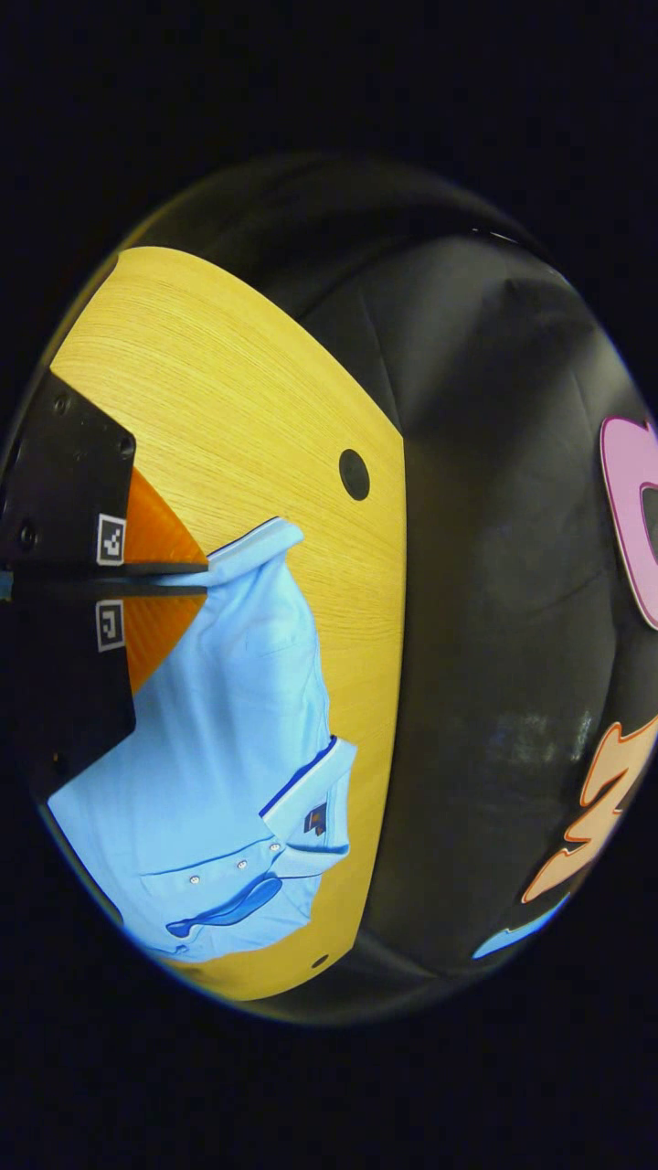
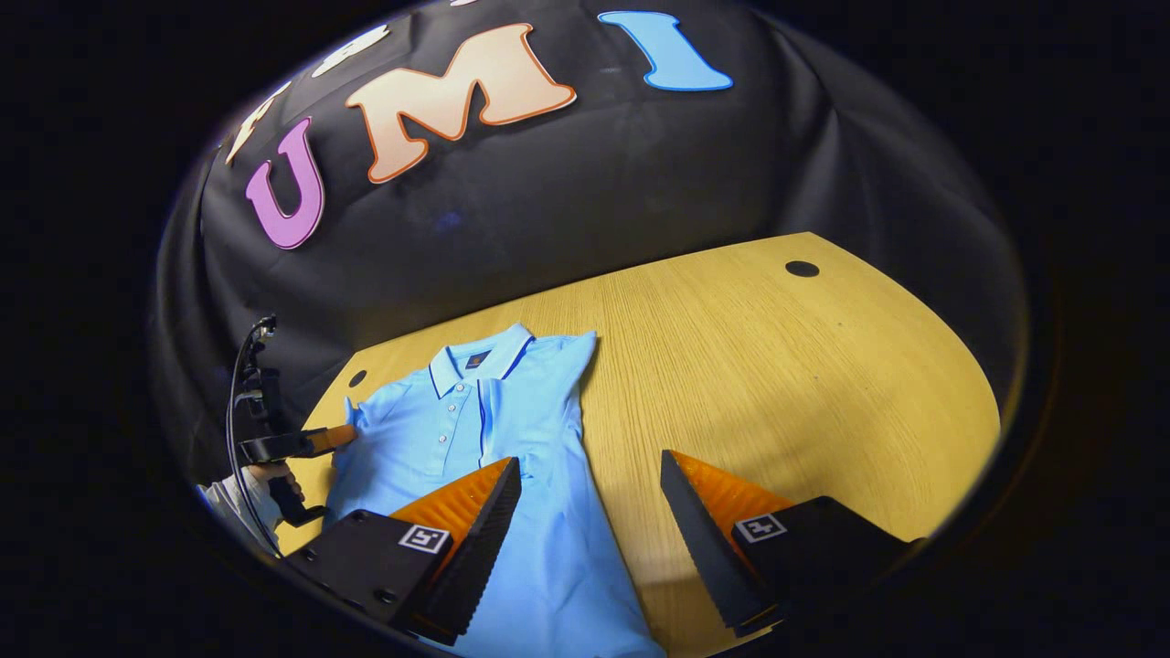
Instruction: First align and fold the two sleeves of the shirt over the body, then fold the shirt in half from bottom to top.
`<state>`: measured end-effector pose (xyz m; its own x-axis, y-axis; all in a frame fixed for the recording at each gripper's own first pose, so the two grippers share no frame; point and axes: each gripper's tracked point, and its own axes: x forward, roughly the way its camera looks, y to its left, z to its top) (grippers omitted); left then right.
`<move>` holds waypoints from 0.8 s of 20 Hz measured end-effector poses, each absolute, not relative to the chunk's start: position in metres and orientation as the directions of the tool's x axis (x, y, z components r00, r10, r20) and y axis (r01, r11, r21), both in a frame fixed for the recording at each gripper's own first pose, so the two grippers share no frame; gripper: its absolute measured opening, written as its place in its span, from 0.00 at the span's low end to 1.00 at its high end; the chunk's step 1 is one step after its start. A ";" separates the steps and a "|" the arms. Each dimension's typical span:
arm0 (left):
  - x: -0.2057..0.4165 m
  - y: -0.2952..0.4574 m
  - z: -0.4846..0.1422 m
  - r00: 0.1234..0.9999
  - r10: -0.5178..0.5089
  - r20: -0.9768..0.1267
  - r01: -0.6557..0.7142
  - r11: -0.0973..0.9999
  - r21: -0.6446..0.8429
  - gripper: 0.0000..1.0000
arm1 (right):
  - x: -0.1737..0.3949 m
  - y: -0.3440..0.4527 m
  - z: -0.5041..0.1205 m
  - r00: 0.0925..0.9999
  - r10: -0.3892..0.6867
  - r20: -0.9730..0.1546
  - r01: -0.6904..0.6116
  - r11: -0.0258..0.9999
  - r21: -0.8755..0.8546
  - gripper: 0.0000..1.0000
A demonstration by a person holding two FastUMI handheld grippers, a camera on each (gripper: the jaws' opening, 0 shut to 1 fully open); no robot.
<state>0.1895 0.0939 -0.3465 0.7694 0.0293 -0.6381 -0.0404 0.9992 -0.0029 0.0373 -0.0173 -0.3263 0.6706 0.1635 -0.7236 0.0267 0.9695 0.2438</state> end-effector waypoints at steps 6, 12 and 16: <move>0.202 0.021 -0.309 0.806 -0.103 -0.583 0.087 0.995 -0.055 0.00 | 0.033 -0.034 -0.319 0.680 0.147 -0.718 0.052 0.967 0.248 0.97; 0.197 -0.036 -0.321 0.759 -0.180 -0.626 0.161 0.983 -0.088 0.00 | 0.038 -0.031 -0.318 0.687 0.143 -0.713 0.075 0.961 0.266 0.97; 0.189 -0.050 -0.320 0.744 -0.257 -0.617 0.196 0.966 -0.166 0.03 | 0.043 -0.023 -0.315 0.697 0.140 -0.703 0.098 0.953 0.287 0.97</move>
<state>0.1895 -0.0503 -0.3200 0.7438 -0.2573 -0.6169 0.1964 0.9663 -0.1662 0.0425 -0.0230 -0.3147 0.6972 0.1398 -0.7031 0.0979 0.9531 0.2865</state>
